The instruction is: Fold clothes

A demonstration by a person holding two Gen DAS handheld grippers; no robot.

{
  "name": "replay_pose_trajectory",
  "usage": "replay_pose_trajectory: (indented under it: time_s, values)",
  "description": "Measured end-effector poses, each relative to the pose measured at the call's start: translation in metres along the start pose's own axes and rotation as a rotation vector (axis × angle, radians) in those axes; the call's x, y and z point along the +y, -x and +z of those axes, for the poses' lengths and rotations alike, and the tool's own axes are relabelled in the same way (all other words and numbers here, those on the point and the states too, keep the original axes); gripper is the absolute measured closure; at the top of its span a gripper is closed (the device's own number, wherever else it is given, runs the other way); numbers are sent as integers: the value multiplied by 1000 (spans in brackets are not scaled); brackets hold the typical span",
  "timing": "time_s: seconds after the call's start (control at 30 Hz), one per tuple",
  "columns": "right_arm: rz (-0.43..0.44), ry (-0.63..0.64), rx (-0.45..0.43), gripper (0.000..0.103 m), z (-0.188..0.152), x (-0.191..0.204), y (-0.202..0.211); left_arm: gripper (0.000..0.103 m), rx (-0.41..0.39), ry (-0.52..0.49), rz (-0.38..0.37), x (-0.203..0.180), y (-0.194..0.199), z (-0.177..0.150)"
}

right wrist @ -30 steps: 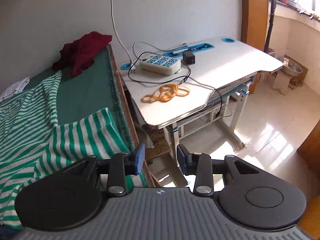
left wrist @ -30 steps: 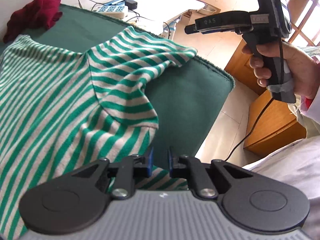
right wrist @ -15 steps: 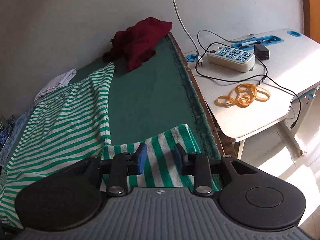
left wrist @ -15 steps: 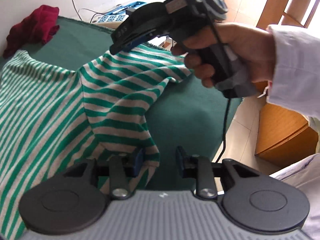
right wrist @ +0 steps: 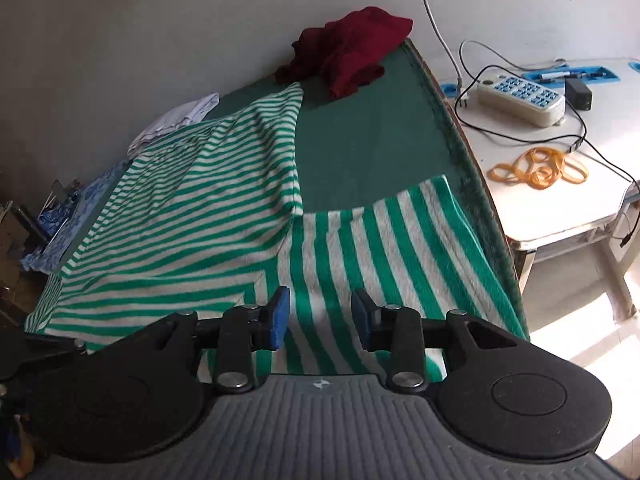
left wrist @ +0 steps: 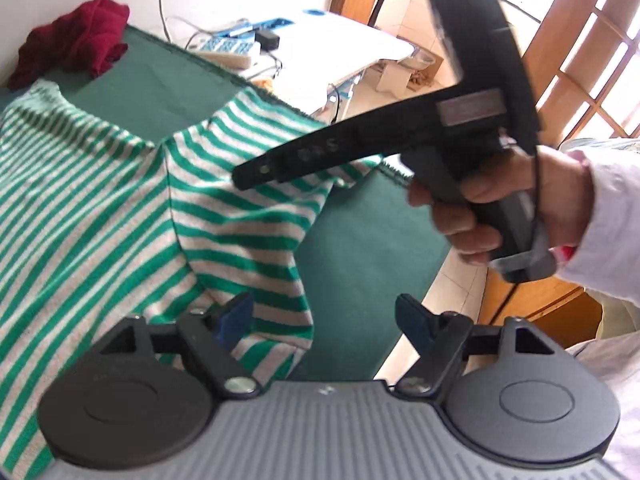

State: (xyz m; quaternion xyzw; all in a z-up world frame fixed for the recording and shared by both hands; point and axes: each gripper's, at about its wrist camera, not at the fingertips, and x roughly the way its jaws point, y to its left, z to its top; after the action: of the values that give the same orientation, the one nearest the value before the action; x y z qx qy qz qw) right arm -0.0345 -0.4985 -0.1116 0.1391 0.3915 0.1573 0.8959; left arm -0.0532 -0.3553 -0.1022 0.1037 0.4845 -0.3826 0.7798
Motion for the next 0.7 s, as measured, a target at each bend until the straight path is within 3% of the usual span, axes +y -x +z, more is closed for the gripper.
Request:
replay_pose_trajectory:
  time_s: [0.03,0.13,0.2,0.3,0.33,0.4,0.5,0.57,0.6,0.7]
  values:
    - [-4,0,3,70,-6,-4,6,30,11,-4,-7,0,-4,-3]
    - [-156,38,-7,73,-10,-8,23,25,-8,-45,-19,-8,-4,-9]
    - [-259,64,-14,61,-13,-10,34,24,-8,-58,-21,-9,-4,-7]
    - [-70,2,-52,59,-12,4,46,24,-24,-52,-35,-6,1,-3]
    - [12,-6,-42,54,-13,14,43,21,-35,-52,-31,-5,6,-3]
    - [57,22,-26,46,-17,33,32,16,-65,-60,-7,0,20,-5]
    - [-70,123,67,49,-25,38,12,13,-106,-27,68,20,45,-16]
    - [-152,189,40,53,-28,29,18,9,-123,42,135,45,59,-27]
    - [-202,191,48,51,-25,24,20,9,-130,84,170,59,65,-33]
    - [-207,60,-2,50,-11,12,30,8,-147,249,262,107,86,-53]
